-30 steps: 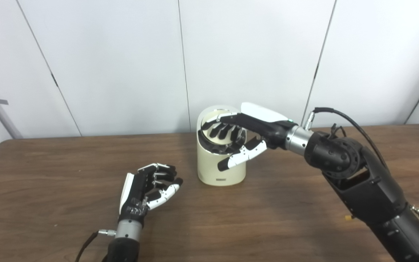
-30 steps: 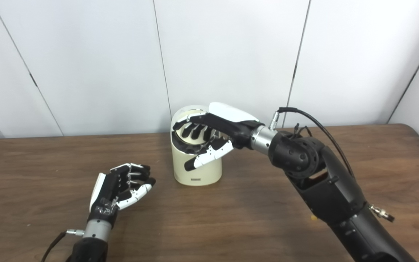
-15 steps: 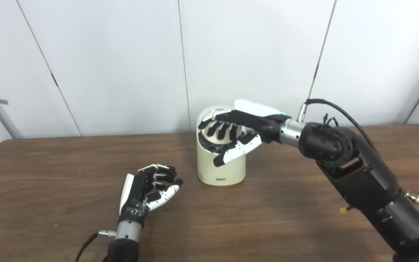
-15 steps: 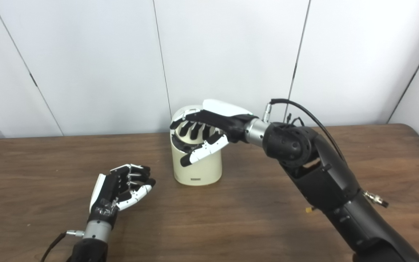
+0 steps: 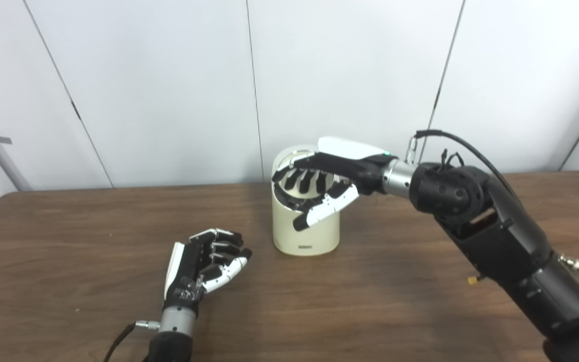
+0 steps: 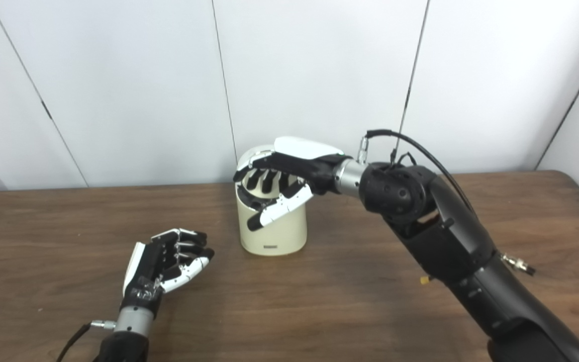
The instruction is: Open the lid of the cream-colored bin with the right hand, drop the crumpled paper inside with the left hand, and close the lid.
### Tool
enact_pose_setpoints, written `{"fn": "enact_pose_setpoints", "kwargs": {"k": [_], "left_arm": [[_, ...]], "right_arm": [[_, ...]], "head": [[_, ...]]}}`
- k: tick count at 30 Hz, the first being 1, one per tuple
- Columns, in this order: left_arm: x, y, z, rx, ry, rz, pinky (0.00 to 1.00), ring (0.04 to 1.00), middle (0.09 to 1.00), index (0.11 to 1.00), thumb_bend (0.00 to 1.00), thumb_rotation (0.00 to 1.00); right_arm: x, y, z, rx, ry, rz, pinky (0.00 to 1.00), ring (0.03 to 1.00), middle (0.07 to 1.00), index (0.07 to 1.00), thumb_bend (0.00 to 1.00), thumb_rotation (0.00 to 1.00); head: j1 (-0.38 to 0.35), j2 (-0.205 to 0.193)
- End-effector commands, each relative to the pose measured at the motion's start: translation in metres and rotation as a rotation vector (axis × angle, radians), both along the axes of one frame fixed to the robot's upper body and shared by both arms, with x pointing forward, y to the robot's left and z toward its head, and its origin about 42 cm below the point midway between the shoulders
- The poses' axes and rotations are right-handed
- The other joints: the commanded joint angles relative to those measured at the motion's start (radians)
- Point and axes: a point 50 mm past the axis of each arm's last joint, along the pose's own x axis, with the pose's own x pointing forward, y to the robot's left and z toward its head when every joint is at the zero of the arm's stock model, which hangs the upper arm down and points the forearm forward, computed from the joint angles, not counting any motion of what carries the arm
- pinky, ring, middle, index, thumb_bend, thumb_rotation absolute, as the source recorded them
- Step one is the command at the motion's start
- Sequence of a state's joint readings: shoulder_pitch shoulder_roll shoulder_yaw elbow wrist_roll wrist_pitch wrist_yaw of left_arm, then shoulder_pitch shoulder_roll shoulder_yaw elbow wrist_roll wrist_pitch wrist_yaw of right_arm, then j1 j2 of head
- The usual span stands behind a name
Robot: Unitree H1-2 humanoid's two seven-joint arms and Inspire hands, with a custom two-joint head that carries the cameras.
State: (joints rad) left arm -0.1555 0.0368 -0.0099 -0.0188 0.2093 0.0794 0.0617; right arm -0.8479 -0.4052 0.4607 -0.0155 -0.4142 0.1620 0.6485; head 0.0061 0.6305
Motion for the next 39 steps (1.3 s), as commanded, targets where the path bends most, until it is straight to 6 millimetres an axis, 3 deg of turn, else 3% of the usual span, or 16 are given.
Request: {"fn": "enact_pose_setpoints", "kwargs": {"k": [1, 5, 9, 15, 21, 24, 26, 29, 33, 39], "left_arm": [[0.004, -0.003, 0.020, 0.008, -0.080, -0.001, 0.48, 0.597, 0.680, 0.497, 0.51, 0.06], [0.005, -0.002, 0.019, 0.011, -0.079, 0.002, 0.48, 0.593, 0.681, 0.497, 0.51, 0.06], [0.006, -0.002, 0.019, 0.010, -0.081, 0.002, 0.48, 0.590, 0.680, 0.498, 0.51, 0.05], [0.008, 0.001, 0.019, 0.005, -0.084, -0.004, 0.47, 0.586, 0.679, 0.497, 0.51, 0.05], [0.009, 0.001, 0.019, 0.001, -0.086, -0.010, 0.47, 0.589, 0.681, 0.497, 0.51, 0.05], [0.008, 0.001, 0.021, -0.001, -0.087, -0.012, 0.48, 0.591, 0.682, 0.497, 0.51, 0.05], [0.008, 0.001, 0.020, -0.006, -0.088, -0.016, 0.47, 0.586, 0.680, 0.497, 0.51, 0.05], [0.009, 0.003, 0.020, 0.002, -0.086, -0.019, 0.47, 0.584, 0.680, 0.497, 0.51, 0.05], [0.009, 0.004, 0.022, 0.008, -0.086, -0.036, 0.48, 0.595, 0.683, 0.497, 0.51, 0.05], [0.009, 0.007, 0.024, 0.004, -0.100, -0.059, 0.51, 0.617, 0.696, 0.498, 0.51, 0.05]], "right_arm": [[-0.003, 0.005, -0.012, -0.066, 0.064, 0.037, 0.60, 0.707, 0.751, 0.813, 0.70, 0.66], [-0.004, 0.001, -0.007, -0.038, 0.066, 0.020, 0.60, 0.715, 0.753, 0.817, 0.70, 0.68], [-0.005, -0.005, 0.012, 0.071, 0.054, -0.020, 0.60, 0.714, 0.749, 0.825, 0.66, 0.66], [-0.008, -0.036, 0.048, 0.353, -0.021, -0.112, 0.55, 0.650, 0.702, 0.790, 0.60, 0.58], [-0.017, -0.071, 0.052, 0.503, -0.063, -0.204, 0.57, 0.649, 0.709, 0.780, 0.56, 0.49], [-0.028, -0.092, 0.039, 0.598, -0.071, -0.271, 0.56, 0.653, 0.714, 0.787, 0.58, 0.50], [-0.033, -0.101, 0.030, 0.631, -0.076, -0.300, 0.57, 0.660, 0.715, 0.781, 0.57, 0.38], [-0.041, -0.115, 0.009, 0.673, -0.071, -0.334, 0.57, 0.673, 0.737, 0.779, 0.62, 0.29], [-0.054, -0.131, -0.028, 0.656, -0.067, -0.403, 0.58, 0.732, 0.807, 0.802, 0.74, 0.30], [-0.068, -0.138, -0.073, 0.601, 0.006, -0.419, 0.72, 0.840, 0.902, 0.875, 0.81, 0.33]], "head": [[0.000, 0.001], [0.002, 0.000], [0.001, -0.004], [-0.001, -0.008], [-0.010, -0.009], [-0.014, -0.010], [-0.016, -0.010], [-0.023, -0.011], [-0.028, -0.011], [-0.036, -0.014]]}}
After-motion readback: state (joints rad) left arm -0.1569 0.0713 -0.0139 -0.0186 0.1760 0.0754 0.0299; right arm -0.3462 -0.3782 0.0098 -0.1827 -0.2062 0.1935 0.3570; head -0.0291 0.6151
